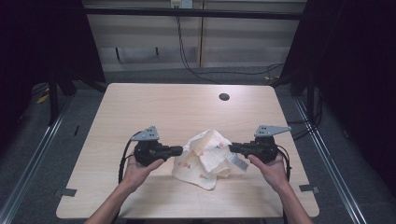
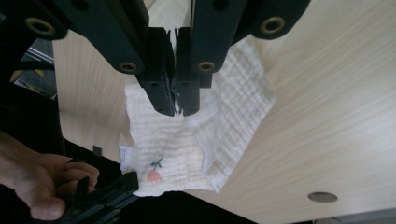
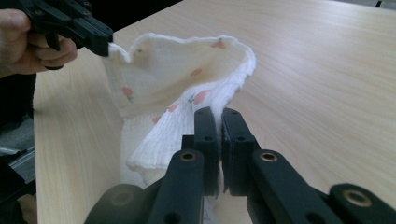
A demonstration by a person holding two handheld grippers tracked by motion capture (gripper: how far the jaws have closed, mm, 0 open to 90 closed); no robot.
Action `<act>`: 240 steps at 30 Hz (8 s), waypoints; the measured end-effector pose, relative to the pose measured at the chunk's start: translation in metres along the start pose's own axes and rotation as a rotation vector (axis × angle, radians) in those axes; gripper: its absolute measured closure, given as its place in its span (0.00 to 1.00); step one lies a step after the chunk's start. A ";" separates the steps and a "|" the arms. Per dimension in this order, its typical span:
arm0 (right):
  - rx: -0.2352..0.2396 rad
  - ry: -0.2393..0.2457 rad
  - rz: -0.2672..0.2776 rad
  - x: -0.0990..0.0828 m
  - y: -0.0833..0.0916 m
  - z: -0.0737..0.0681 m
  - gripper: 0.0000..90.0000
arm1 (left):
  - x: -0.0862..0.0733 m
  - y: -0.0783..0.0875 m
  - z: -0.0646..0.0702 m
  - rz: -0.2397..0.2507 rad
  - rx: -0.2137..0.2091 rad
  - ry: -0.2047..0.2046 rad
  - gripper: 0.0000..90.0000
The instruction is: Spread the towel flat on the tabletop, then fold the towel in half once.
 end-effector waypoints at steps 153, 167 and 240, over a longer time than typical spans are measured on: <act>-0.189 -0.017 -0.077 0.018 -0.029 0.061 0.67 | -0.029 0.038 -0.105 -0.099 0.247 0.144 0.78; -0.113 -0.001 -0.149 -0.033 -0.022 0.013 0.64 | -0.062 0.039 -0.062 -0.194 0.176 0.105 0.77; -0.251 -0.016 -0.253 -0.036 -0.087 0.097 0.72 | -0.056 0.017 -0.111 -0.190 0.250 0.136 0.67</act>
Point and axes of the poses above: each handheld gripper's, and its own axes: y roughly backward along the jaws, x roughly out of its top, z roughly to its right, the point moved 10 cm from there along -y, roughly forward along the jaws, and after that the axes turned 6 degrees about -x, right-handed, at the moved point
